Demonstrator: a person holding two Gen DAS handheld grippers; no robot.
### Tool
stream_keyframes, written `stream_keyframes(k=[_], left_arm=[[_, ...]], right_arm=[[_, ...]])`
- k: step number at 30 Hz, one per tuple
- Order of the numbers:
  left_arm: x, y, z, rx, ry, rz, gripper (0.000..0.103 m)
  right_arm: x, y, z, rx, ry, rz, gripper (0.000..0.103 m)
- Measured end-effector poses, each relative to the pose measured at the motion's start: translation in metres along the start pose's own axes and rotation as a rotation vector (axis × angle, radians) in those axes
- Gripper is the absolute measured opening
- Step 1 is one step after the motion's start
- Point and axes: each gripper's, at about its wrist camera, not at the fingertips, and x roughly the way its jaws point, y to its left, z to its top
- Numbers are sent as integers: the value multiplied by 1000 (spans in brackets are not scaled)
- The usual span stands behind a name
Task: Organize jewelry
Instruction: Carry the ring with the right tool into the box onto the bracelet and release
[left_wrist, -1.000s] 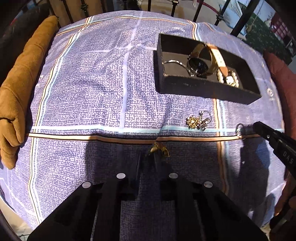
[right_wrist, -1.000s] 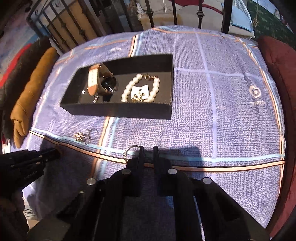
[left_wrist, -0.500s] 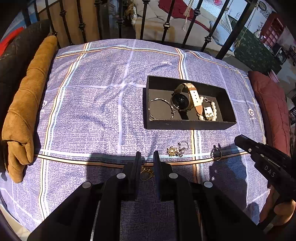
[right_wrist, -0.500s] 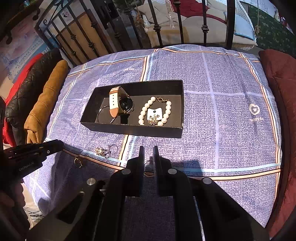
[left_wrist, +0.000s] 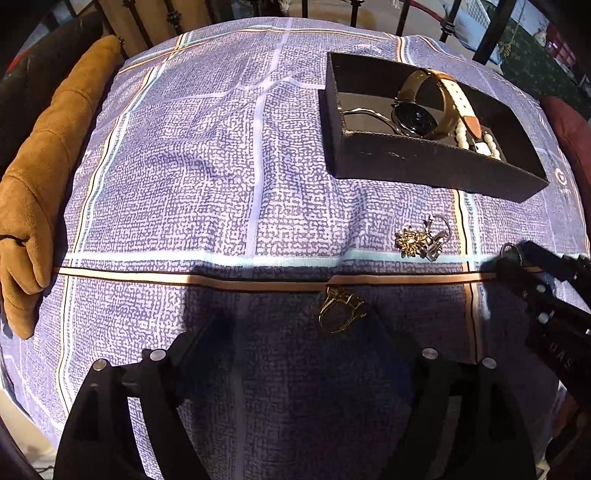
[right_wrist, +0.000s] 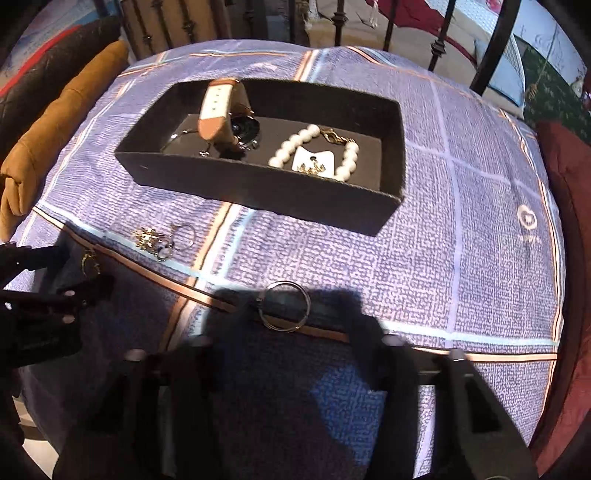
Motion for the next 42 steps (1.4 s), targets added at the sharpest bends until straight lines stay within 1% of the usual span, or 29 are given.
stream_keyframes(k=[1, 2, 4, 5, 6, 7, 8, 10, 15, 19, 22, 25, 29, 34, 38, 42], left_arm=[[-2, 2, 1, -3, -4, 0, 59], [-5, 6, 1, -17, -11, 1, 53], [-9, 19, 2, -55, -11, -10, 27], [-11, 25, 2, -64, -13, -22, 17], [-13, 31, 2, -69, -15, -25, 2], [-14, 36, 2, -85, -15, -62, 2], [-16, 39, 3, -88, -18, -81, 2], [-22, 41, 4, -84, -30, -96, 2], [-30, 45, 7, -89, -44, -106, 2], [-38, 44, 9, -62, -49, -92, 2], [-42, 38, 9, -51, -66, -100, 2], [-55, 30, 14, -22, -99, -105, 2], [-67, 16, 33, 3, -149, -140, 2], [-70, -15, 59, 32, -196, -175, 2], [-63, -34, 83, 50, -216, -174, 2], [-53, -44, 100, 61, -216, -163, 2]], right_arm=[[-2, -1, 1, 11, 0, 2, 30], [-5, -5, 1, 36, -4, 21, 30], [-11, -15, 2, 77, -13, 32, 30], [-15, -21, 2, 104, -20, 48, 30], [-19, -25, 2, 124, -28, 54, 30], [-22, -26, 3, 137, -33, 60, 30], [-26, -29, 3, 149, -39, 70, 30], [-32, -31, 4, 158, -46, 71, 30], [-42, -29, 9, 172, -67, 91, 30], [-51, -28, 16, 176, -92, 107, 30], [-58, -27, 23, 173, -115, 113, 30], [-65, -26, 32, 167, -144, 112, 30], [-72, -30, 45, 174, -182, 110, 30], [-68, -35, 61, 180, -204, 98, 30], [-61, -39, 74, 179, -218, 90, 30], [-54, -41, 87, 174, -226, 86, 30]])
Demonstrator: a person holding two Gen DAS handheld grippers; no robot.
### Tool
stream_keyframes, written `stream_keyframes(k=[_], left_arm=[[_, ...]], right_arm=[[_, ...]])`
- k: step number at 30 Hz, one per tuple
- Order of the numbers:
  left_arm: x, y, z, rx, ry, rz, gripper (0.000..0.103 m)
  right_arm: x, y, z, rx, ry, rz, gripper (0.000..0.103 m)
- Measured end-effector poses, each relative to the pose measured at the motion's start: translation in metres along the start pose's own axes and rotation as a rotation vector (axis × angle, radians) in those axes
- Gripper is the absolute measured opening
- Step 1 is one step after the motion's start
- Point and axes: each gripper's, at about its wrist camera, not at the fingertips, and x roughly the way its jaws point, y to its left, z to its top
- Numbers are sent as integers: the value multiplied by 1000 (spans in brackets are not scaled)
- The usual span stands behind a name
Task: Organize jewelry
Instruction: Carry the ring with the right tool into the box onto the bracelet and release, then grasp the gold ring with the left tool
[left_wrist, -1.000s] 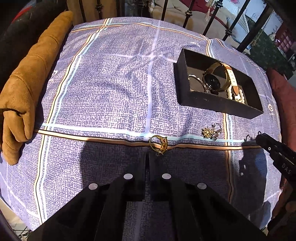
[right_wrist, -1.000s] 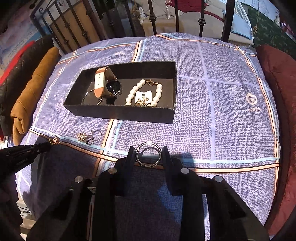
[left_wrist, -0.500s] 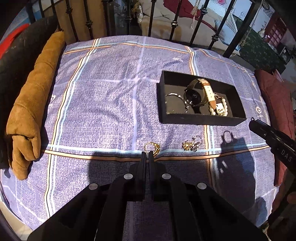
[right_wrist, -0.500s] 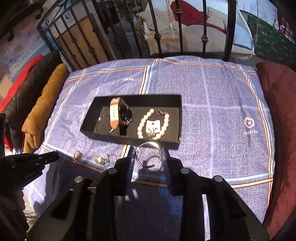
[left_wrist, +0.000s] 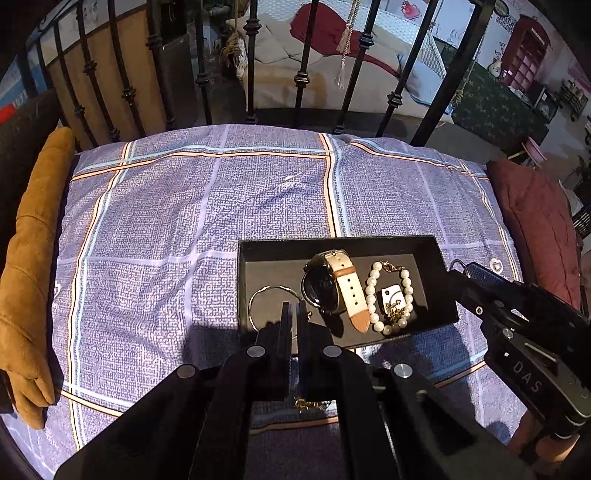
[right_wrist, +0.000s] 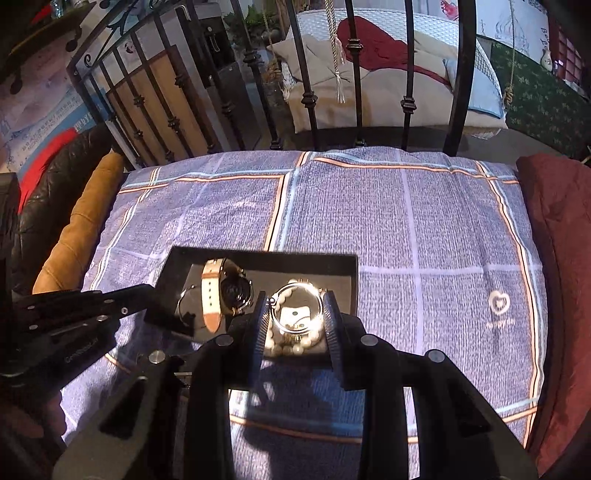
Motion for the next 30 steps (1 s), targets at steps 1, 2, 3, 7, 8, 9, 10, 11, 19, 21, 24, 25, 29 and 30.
stream_keyframes(k=[1, 2, 3, 7, 8, 9, 10, 11, 19, 21, 24, 25, 29, 30], left_arm=[[3, 0, 2, -2, 1, 3, 4], [6, -1, 4, -5, 3, 7, 7], [8, -1, 5, -9, 6, 11, 19], [10, 1, 7, -41, -11, 44, 65], [10, 2, 7, -44, -12, 46, 67], [10, 2, 7, -49, -8, 46, 71], [12, 3, 6, -54, -2, 56, 74], [12, 4, 6, -54, 1, 61, 75], [0, 32, -18, -74, 20, 108, 76], [-6, 49, -33, -90, 39, 134, 76], [-9, 71, -58, -109, 86, 146, 76], [-8, 75, -64, -112, 102, 143, 76], [4, 73, -83, -85, 150, 136, 76], [7, 71, -85, -86, 155, 127, 76]], right_arm=[[2, 0, 2, 2, 1, 0, 30], [4, -1, 4, 5, -1, -3, 31], [6, -1, 7, 4, 1, -7, 31], [14, 0, 11, -4, 20, -12, 36], [15, 0, 12, -6, 26, -16, 48], [15, 0, 11, -6, 22, -22, 54], [14, -1, 10, -5, 17, -31, 59], [14, -2, 10, -6, 16, -30, 59], [2, -10, -4, 31, 40, -7, 59], [-4, -12, -14, 46, 52, -4, 59], [-7, -11, -31, 68, 87, 13, 59], [-7, -9, -38, 70, 100, 17, 59], [1, 5, -61, 52, 158, 24, 59], [2, 9, -64, 45, 168, 26, 59]])
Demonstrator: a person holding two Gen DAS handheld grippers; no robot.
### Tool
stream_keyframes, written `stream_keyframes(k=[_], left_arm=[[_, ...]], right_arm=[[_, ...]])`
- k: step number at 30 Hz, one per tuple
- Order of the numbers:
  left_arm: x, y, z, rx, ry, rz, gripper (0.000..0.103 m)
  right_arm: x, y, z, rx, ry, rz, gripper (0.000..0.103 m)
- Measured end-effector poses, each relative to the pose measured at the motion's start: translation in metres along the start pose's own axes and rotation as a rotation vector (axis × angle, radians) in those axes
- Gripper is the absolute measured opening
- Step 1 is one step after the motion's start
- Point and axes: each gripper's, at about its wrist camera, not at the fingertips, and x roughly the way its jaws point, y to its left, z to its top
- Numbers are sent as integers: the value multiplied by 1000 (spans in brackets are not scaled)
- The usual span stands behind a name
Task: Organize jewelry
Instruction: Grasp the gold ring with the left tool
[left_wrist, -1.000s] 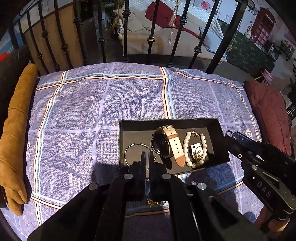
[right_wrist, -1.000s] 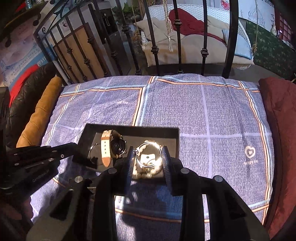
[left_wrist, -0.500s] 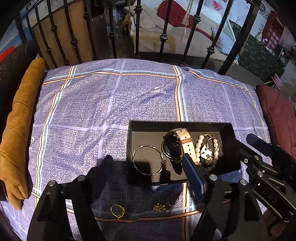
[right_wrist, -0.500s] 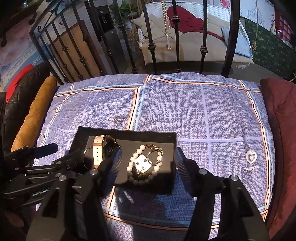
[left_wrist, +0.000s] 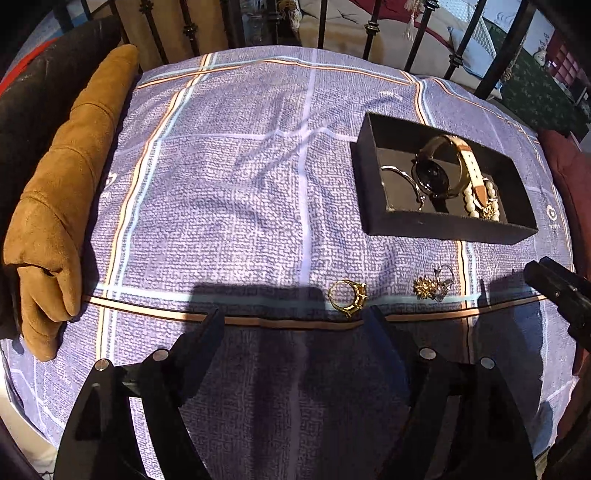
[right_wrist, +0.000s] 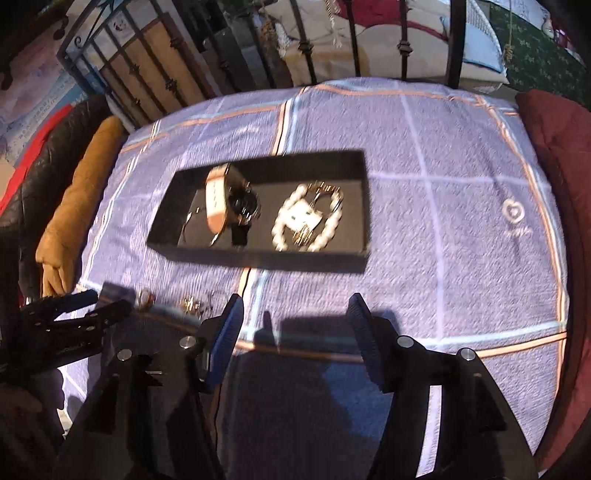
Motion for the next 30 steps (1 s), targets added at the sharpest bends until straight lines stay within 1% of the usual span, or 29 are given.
stream_keyframes(k=[3, 5, 6, 10, 11, 14, 16, 20, 21, 22, 23, 24, 30], left_arm=[[5, -9, -1, 2, -7, -27, 76], [10, -12, 1, -4, -17, -32, 75], [13, -13, 3, -10, -13, -32, 73], [23, -6, 8, -45, -2, -21, 57], [24, -5, 9, -45, 1, -16, 56], [25, -5, 6, -26, 0, 5, 45], [19, -3, 1, -31, 0, 4, 23], [9, 8, -7, -73, -5, -60, 23], [5, 9, -8, -77, -14, -69, 23], [1, 9, -9, -79, -26, -72, 22], [-4, 9, -8, -81, -39, -84, 22], [-9, 8, -6, -79, -48, -89, 22], [-34, -3, 9, -38, -113, -91, 22]], right_arm=[[4, 11, -6, -22, 16, 10, 59], [5, 17, -7, -35, 18, 14, 59], [5, 19, -6, -40, 18, 16, 59], [3, 21, -5, -45, 13, 18, 59], [3, 21, -4, -43, 12, 16, 59], [4, 18, -3, -32, 18, 13, 59], [5, 15, -3, -23, 20, 16, 59], [2, 13, 1, -21, -7, 14, 58], [2, 13, 2, -26, -13, 22, 54], [1, 14, 3, -33, -19, 17, 31], [2, 15, 4, -40, -18, 10, 11], [2, 15, 4, -41, -16, 16, 9], [-10, 14, 8, -30, -50, 18, 8]])
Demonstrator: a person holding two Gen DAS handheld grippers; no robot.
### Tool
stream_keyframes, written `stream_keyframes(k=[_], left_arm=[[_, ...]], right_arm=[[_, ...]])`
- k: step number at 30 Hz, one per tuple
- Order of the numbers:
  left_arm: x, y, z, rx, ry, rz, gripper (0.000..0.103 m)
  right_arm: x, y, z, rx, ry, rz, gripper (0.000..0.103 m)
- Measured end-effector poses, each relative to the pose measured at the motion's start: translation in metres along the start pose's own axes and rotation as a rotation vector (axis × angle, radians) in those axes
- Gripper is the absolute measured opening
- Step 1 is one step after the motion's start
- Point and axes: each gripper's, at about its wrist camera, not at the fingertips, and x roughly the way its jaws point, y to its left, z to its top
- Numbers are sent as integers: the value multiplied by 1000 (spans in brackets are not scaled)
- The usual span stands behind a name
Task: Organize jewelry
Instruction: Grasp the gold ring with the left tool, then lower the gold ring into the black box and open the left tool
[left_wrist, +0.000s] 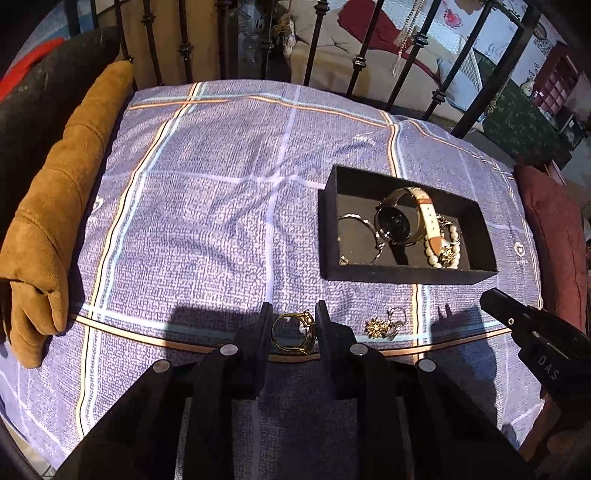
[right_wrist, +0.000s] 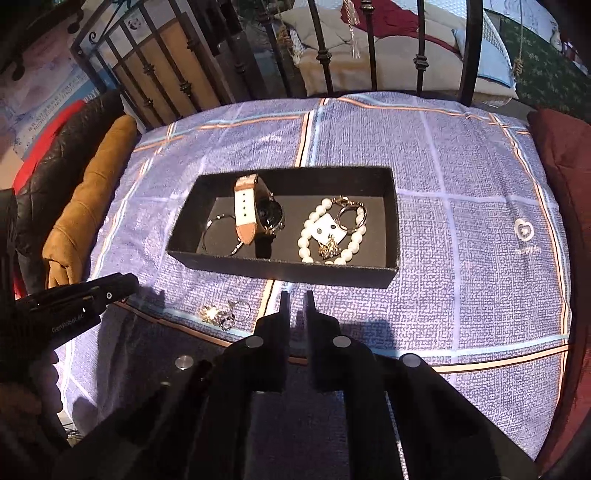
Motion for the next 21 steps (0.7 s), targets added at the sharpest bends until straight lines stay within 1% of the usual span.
stream_keyframes(k=[4, 6, 7, 12, 15, 21], left_arm=[[-5, -22, 22, 47, -36, -8, 22], [-3, -31, 31, 68, -49, -24, 22], [-3, -36, 30, 74, -55, -28, 22], [5, -55, 49, 107, -79, -43, 22], [11, -62, 58, 112, -90, -42, 23], [24, -68, 71, 108, -83, -45, 23]], right_arm=[[-9, -1, 6, 6, -30, -3, 8], [-12, -2, 11, 5, -40, -4, 8], [-13, -3, 13, 6, -48, -8, 8], [-13, -9, 28, 9, -78, -29, 8], [-12, -12, 38, 16, -96, -39, 8], [-6, -15, 51, 17, -109, -48, 8]])
